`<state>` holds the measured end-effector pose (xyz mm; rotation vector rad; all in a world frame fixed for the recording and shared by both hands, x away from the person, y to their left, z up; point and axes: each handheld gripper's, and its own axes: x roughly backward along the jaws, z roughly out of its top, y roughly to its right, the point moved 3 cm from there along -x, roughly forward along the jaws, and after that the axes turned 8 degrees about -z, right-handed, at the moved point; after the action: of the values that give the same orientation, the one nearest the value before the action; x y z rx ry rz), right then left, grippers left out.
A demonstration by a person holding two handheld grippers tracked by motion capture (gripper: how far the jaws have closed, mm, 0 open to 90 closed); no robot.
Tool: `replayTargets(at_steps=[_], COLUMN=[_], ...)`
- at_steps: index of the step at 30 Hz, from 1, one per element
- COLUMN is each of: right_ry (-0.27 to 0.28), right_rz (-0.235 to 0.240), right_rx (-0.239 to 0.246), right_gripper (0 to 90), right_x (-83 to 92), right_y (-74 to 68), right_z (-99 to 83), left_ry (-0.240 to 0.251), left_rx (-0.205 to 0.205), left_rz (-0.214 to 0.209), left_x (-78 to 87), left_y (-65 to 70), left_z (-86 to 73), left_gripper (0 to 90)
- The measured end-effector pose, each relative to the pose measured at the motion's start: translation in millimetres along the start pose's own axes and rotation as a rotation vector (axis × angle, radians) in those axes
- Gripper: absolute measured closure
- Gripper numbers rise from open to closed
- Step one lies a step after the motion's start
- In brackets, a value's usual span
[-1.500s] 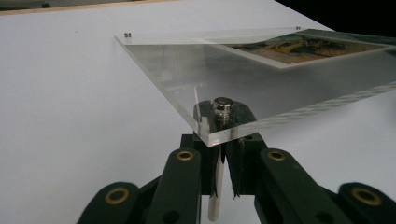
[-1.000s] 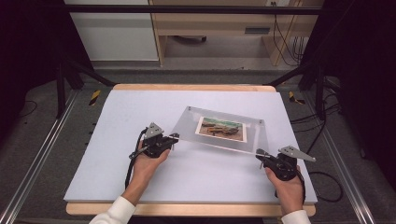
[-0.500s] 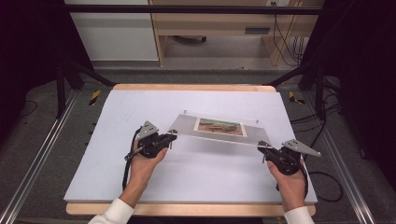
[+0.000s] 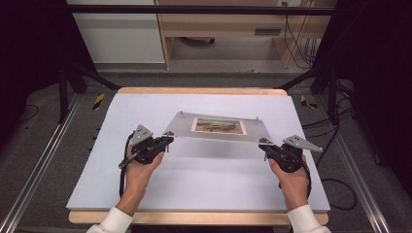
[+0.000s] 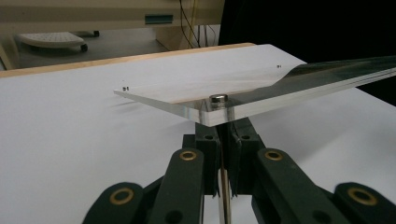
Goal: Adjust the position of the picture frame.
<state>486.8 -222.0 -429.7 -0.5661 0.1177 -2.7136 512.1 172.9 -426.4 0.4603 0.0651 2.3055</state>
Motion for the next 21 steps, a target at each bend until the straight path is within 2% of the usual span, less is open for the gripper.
replayTargets(at_steps=[13, 21], right_ry=[0.011, 0.009], right_rz=[0.040, 0.051], right_rx=[0.016, 0.022], right_gripper=[84.3, 84.4], right_x=[-18.3, -24.1], right_y=[-20.0, -28.7], right_z=[10.7, 12.9], left_ry=[0.030, 0.040], left_rx=[-0.003, -0.002], left_rz=[0.056, 0.073], left_x=[28.7, 38.0], left_y=[-10.1, -12.6], left_z=[-0.4, -3.0], left_gripper=[83.6, 83.4])
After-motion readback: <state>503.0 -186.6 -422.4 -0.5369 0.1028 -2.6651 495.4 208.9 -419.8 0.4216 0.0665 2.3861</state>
